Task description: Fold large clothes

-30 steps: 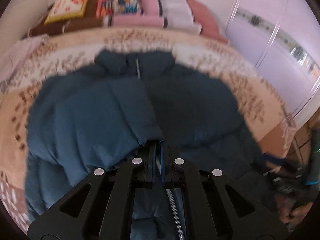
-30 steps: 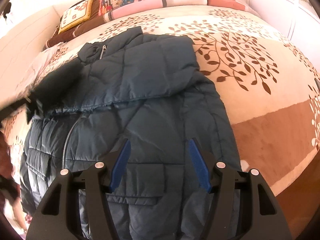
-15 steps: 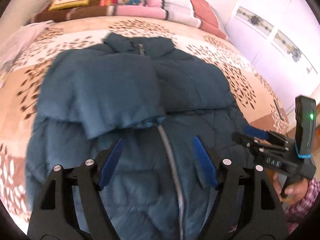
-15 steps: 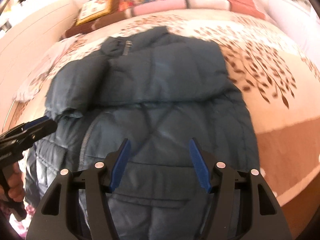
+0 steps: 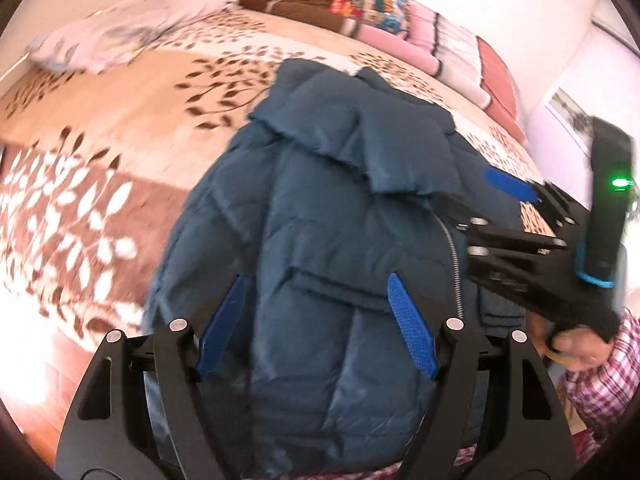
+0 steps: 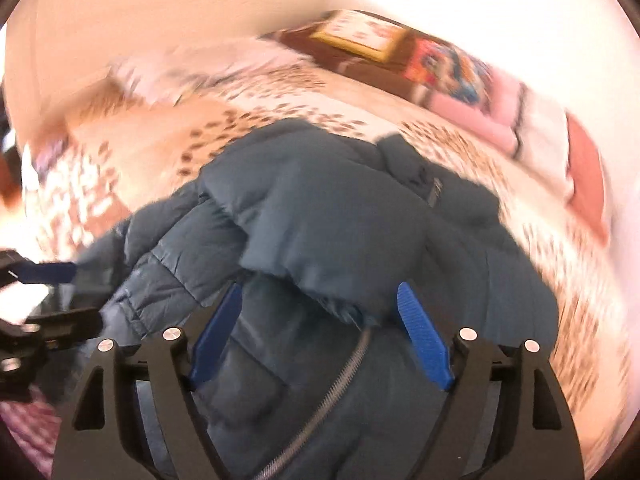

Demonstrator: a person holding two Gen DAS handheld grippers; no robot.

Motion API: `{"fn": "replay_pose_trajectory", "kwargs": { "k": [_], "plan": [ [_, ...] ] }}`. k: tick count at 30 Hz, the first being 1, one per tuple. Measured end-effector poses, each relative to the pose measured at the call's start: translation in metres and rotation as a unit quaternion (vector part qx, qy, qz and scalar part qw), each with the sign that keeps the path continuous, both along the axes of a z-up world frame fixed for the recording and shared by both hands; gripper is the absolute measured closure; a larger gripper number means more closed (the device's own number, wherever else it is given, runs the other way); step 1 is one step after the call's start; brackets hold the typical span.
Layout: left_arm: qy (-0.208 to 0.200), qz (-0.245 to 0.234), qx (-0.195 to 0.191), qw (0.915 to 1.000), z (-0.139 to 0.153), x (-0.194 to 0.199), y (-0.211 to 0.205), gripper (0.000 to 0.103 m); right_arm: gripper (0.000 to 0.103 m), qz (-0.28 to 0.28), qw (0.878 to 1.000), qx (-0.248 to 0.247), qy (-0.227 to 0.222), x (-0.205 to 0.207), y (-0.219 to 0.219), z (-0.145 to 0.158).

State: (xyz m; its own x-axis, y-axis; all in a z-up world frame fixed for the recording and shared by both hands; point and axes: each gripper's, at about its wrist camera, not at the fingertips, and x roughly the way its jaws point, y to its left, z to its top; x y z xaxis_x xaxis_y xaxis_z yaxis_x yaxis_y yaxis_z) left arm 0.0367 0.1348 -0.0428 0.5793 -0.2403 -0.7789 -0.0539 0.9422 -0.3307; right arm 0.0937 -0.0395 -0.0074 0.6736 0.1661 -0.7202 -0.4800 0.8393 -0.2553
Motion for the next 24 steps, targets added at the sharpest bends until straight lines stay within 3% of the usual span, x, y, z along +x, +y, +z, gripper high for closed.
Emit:
{"fn": "replay_pose_trajectory", "kwargs": {
  "k": [5, 6, 7, 8, 9, 12, 16, 21, 24],
  "plan": [
    [0.001, 0.024, -0.015, 0.9996, -0.005, -0.004, 0.018, 0.030, 0.025, 0.016, 0.994, -0.098, -0.040, 0.018, 0.042, -0.030],
    [0.001, 0.029, -0.017, 0.9994, -0.006, -0.004, 0.020, 0.030, 0.029, 0.016, 0.992, -0.113, -0.044, 0.022, 0.046, -0.036],
    [0.001, 0.033, -0.020, 0.9993, -0.007, -0.004, 0.023, 0.030, 0.049, 0.017, 0.992, -0.121, -0.044, 0.026, 0.047, -0.040],
    [0.001, 0.034, -0.022, 0.9992, -0.008, -0.004, 0.024, 0.030, 0.062, 0.018, 0.991, -0.127, -0.037, 0.031, 0.048, -0.045],
    [0.001, 0.036, -0.024, 0.9991, -0.008, -0.005, 0.026, 0.030, 0.081, 0.020, 0.993, -0.114, -0.012, 0.037, 0.045, -0.047],
    [-0.001, 0.036, -0.021, 0.9991, -0.009, -0.005, 0.027, 0.030, 0.101, -0.012, 0.998, -0.056, 0.009, 0.043, 0.027, -0.034],
    [0.000, 0.032, -0.020, 0.9993, -0.008, -0.002, 0.021, 0.030, 0.102, -0.070, 0.997, 0.026, 0.016, 0.048, -0.014, -0.006],
    [-0.002, 0.020, -0.013, 0.9997, -0.005, 0.000, 0.011, 0.030, 0.102, -0.147, 0.984, 0.098, 0.024, 0.049, -0.072, 0.020],
    [0.001, 0.016, -0.013, 0.9998, -0.005, 0.001, 0.006, 0.030, 0.102, -0.165, 0.976, 0.124, 0.070, 0.051, -0.092, 0.017]
  ]
}}
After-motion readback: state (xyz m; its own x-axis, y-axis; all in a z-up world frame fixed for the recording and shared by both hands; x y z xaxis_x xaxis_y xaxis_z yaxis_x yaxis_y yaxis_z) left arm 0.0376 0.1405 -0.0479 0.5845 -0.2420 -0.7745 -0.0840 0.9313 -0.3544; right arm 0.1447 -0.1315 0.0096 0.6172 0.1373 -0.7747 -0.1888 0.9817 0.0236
